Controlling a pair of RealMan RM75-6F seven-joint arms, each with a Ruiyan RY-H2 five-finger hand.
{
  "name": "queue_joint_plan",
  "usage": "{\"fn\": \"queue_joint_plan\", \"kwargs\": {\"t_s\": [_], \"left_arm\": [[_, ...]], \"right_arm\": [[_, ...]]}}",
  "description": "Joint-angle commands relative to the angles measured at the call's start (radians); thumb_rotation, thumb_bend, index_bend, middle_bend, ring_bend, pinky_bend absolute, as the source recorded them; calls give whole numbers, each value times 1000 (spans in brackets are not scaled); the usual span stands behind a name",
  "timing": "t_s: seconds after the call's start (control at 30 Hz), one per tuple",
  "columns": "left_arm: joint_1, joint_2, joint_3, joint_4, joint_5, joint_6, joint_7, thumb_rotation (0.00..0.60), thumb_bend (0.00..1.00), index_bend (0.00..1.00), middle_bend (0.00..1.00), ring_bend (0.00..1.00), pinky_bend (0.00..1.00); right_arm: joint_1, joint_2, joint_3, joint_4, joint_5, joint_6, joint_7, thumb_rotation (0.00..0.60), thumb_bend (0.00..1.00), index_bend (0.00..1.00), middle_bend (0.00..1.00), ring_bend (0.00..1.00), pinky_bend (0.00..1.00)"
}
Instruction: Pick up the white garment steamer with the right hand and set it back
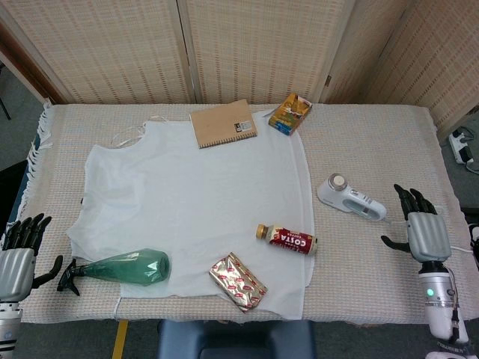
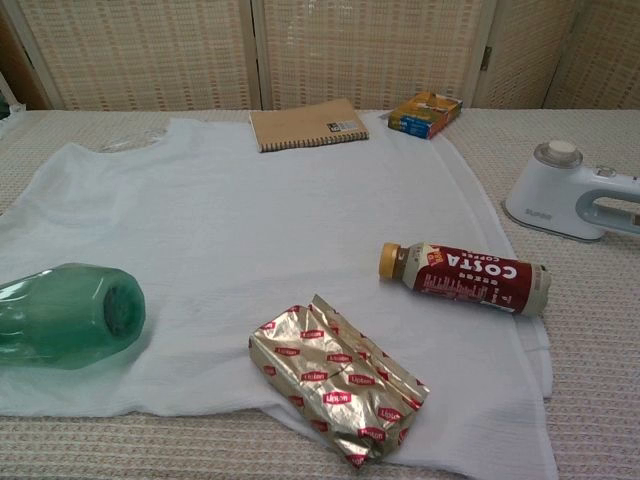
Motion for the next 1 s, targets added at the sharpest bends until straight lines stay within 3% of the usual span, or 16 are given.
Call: {"fn": "queue_joint_plan", "kwargs": {"t_s": [0.03,0.37,0.67,1.0], "left_arm": [[-3,-2,-2,4,-2,-4,-2,522,429,108,85,35,1],[-16,-10,-7,14,-7,-24,-2,529,430,111,84,35,1],[-24,-12,-9,13,-11,-36,6,522,430,117,82,35,1],[-23,-10,-7,6,-17,-38,15,525,430,121,78,35,2]], "right_arm": [[62,-56,43,53,75,-65,-34,600,0,0,116,55,180],[185,-195,84,265,231,-213,-66,600,0,0,109,55,187],[265,-289,110,468,302,-318,-32,600,0,0,119,69,196],[317,-343,119,602,314,-363,-9,600,62,189,323,236,280]]}}
